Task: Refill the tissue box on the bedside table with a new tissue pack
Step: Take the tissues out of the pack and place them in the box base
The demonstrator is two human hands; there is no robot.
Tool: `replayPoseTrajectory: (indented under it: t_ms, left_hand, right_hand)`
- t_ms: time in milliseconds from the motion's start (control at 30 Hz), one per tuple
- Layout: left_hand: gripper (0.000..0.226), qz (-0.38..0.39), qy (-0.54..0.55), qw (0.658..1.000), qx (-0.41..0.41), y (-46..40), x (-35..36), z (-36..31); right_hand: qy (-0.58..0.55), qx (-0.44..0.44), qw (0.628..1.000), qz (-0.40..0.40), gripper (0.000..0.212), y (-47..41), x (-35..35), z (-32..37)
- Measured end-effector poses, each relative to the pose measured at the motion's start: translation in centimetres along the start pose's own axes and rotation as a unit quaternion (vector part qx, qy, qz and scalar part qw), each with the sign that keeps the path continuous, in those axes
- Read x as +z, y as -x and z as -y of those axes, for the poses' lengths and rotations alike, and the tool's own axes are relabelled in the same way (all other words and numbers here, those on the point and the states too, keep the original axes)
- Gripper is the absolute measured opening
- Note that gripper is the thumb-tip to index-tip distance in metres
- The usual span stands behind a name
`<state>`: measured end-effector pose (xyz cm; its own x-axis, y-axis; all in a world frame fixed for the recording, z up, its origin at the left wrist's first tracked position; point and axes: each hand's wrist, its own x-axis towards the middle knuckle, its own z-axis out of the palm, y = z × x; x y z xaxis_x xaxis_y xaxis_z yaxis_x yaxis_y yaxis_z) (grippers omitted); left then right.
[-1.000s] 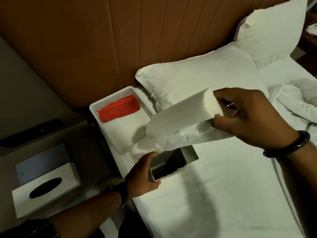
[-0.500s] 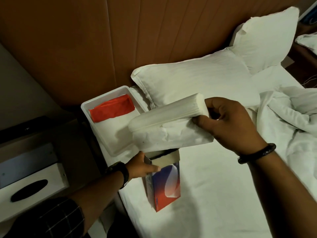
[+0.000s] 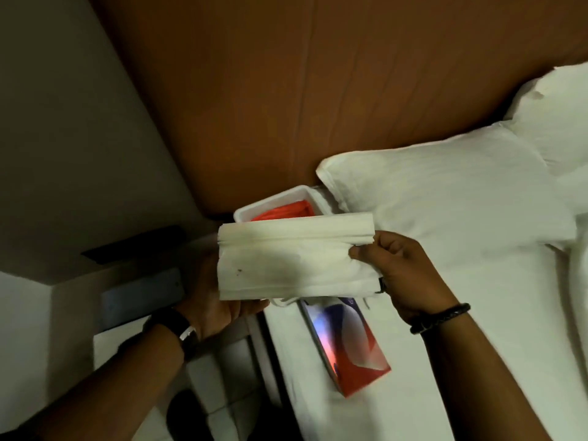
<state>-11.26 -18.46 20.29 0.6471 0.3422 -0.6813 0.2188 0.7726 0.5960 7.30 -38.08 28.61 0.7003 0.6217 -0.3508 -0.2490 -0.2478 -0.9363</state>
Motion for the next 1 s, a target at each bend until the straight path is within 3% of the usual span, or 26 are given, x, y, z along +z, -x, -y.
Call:
replayPoseTrajectory:
  t_ms: [100,200,367,533,700,1000]
  left_hand:
    - [0.068,0.01,0.073,0.997,0.031,2.3,-4.9,-3.9]
    - [0.065,-0.024,0.106,0.992,0.058,4.1,-11.2,-6.0]
    - [0.064,-0.055,0.123,0.989,0.061,6.0,-20.2,-7.9]
    - [0.064,-0.132,0.056,0.989,0.046,5.3,-29.3,-8.4]
    - [0.046,-0.223,0.059,0.973,0.018,1.0,-36.4,-6.4]
    - [0.018,-0.32,0.088,0.943,-0.006,-10.1,-43.9,2.0]
  right_hand:
    - [-0.029,0.039,0.998,0.029,0.033,-1.8,5.7,-0.8]
    - [-0.016,0.079,0.995,0.064,0.041,-3.3,12.5,-1.7]
    - [0.011,0.124,0.986,0.108,0.007,-5.0,22.5,-4.0]
    - [0.066,0.175,0.973,0.137,0.024,-8.3,32.0,-7.6]
    - [0.081,0.23,0.96,0.136,0.004,-11.7,38.6,-13.8]
    - [0.12,0.236,0.953,0.146,0.013,-19.0,43.0,-27.8]
